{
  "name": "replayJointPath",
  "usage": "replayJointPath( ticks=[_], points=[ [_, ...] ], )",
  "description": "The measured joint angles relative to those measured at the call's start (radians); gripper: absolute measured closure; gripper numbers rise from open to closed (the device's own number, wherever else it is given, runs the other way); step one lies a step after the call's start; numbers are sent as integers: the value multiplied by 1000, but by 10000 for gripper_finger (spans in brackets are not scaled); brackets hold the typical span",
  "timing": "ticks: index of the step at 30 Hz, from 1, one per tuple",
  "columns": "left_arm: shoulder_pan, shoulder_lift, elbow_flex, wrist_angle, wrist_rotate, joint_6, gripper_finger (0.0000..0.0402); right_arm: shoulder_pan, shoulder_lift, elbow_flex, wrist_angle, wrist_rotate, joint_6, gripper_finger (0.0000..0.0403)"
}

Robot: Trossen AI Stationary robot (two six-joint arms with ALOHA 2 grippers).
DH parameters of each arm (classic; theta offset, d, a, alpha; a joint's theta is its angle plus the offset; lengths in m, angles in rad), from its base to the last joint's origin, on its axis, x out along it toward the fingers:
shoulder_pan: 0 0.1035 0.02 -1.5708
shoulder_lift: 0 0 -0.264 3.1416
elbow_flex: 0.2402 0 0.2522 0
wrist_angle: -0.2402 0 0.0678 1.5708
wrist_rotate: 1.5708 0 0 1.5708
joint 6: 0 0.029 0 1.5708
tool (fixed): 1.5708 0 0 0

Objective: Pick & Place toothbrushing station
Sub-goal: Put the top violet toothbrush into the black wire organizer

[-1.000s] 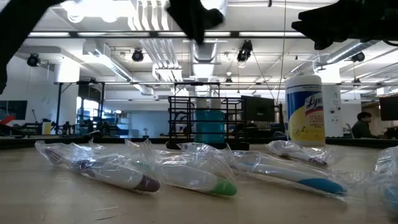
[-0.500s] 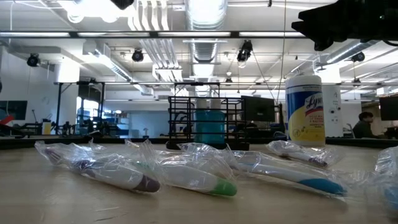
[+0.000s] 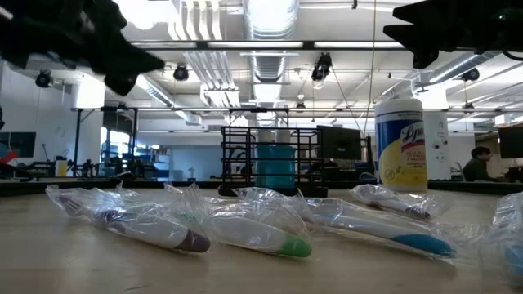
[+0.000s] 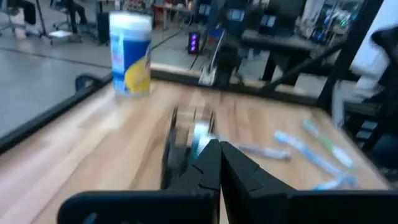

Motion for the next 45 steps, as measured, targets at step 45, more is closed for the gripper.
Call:
replayJointPath(
  ticks=[45],
  points=[
    [0, -153, -58, -122, -164, -42, 399, 242, 1028, 682, -1024, 237, 1069, 188]
  ],
)
